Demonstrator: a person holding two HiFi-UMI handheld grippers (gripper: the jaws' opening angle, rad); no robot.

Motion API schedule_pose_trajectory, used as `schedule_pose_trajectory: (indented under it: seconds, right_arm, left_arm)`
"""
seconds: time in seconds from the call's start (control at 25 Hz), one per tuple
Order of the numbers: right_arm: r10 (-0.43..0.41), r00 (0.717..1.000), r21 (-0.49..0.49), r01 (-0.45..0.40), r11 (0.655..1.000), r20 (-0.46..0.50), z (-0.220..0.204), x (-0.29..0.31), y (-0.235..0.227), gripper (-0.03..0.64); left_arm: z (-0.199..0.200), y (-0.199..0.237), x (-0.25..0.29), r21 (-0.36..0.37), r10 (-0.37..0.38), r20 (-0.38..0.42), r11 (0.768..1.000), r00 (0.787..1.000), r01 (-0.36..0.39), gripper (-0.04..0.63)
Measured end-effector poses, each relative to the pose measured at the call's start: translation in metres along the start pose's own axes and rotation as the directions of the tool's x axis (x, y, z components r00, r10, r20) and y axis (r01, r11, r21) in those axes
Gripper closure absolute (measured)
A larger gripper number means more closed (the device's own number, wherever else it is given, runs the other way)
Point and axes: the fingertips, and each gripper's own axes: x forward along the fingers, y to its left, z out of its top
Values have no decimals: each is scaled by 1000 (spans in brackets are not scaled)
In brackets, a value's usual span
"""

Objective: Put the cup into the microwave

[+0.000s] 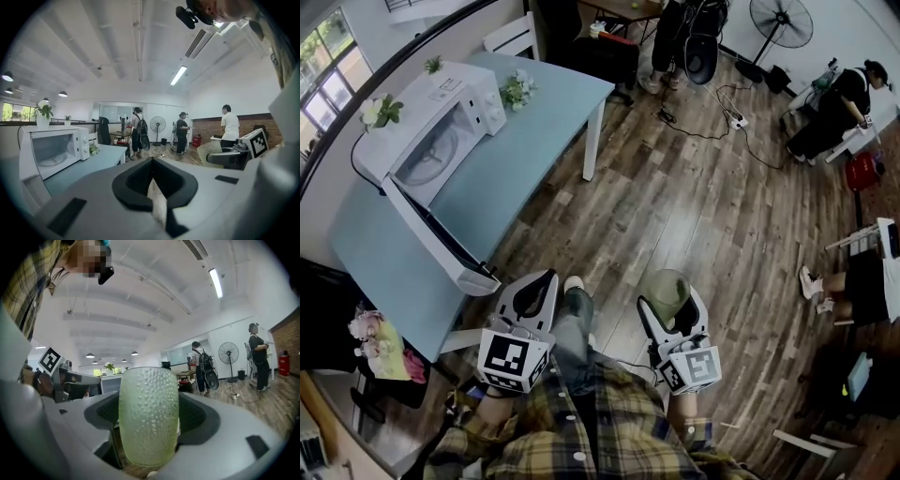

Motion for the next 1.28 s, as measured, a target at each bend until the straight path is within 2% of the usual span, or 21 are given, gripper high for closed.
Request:
schedule_pose_trajectory:
  seconds: [0.44, 0.72, 0.96, 1.28]
  right_arm:
    - [62, 998, -12, -62, 998, -7, 13, 94, -20, 249]
    - [160, 987, -53, -161, 986, -15, 35, 182, -24, 249]
    - [245, 968, -68, -248, 966, -50, 39, 239, -11, 249]
    - [348, 934, -97, -355, 930, -83, 40, 302, 15, 249]
  left_arm:
    - [32, 58, 73, -2, 33, 41, 999, 999, -33, 603]
    - [45, 104, 116, -44, 74, 51, 996, 996, -72, 603]
    - [43, 144, 129, -97, 141, 46, 986, 989, -136, 603]
    - [47, 196, 124, -161, 240, 92, 961, 966, -224, 603]
